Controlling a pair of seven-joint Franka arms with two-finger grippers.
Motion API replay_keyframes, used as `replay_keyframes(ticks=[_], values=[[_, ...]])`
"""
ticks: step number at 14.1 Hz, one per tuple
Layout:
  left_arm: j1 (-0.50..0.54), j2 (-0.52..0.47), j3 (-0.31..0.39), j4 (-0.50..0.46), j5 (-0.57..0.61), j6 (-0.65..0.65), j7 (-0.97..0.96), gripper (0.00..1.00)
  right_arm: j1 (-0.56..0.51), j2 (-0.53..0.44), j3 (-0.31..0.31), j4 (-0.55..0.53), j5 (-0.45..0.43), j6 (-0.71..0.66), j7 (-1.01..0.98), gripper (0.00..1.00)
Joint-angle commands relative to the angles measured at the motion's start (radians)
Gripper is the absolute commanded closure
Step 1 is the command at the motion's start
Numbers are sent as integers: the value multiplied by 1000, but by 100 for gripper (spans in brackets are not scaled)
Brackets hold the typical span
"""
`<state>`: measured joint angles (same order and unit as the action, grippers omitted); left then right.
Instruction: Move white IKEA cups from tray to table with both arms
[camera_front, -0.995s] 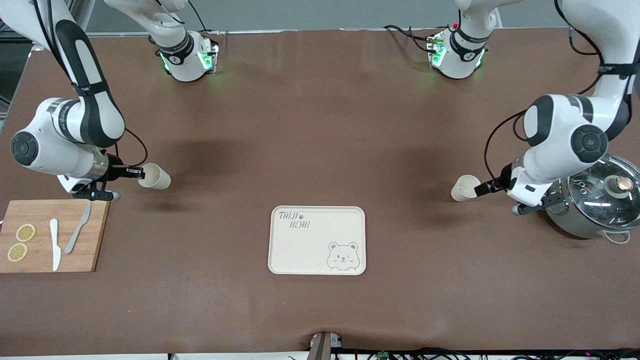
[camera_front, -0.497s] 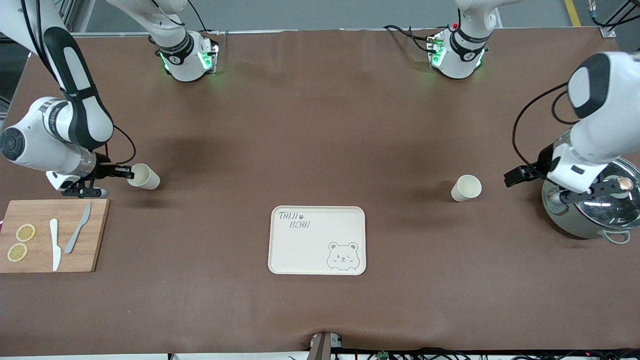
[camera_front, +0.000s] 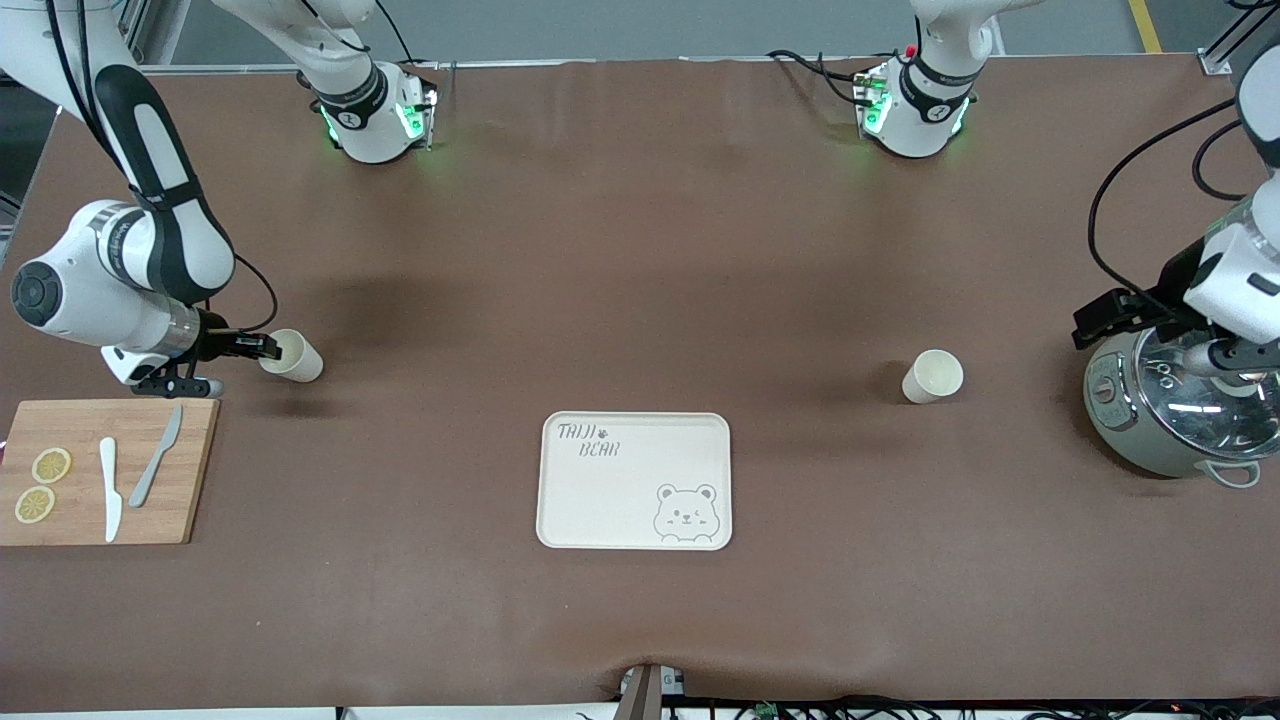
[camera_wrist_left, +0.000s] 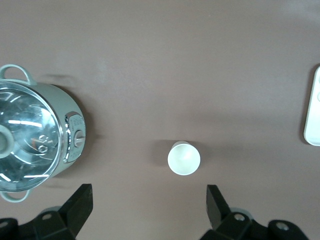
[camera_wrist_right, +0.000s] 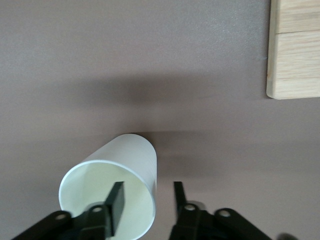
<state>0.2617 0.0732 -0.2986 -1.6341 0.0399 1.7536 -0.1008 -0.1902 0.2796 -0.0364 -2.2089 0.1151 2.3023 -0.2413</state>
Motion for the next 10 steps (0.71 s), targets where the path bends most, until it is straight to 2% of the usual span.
replay_keyframes(ticks=[1,3,5,9,10], values=[[5,-53,-2,2,-25,-43,41,0,-15,-16,12,29,5,-44,-3,0],[4,-75,-4,16,-25,-51,44,0,-25,-31,10,122,8,-174,2,0],[4,-72,-7,58,-25,-78,44,0,-31,-25,10,278,8,-315,2,0],[4,-70,-2,106,-23,-92,43,0,38,-8,16,590,-3,-492,-1,0],[4,-70,-4,109,-23,-98,43,0,57,1,16,635,-5,-512,-4,0]])
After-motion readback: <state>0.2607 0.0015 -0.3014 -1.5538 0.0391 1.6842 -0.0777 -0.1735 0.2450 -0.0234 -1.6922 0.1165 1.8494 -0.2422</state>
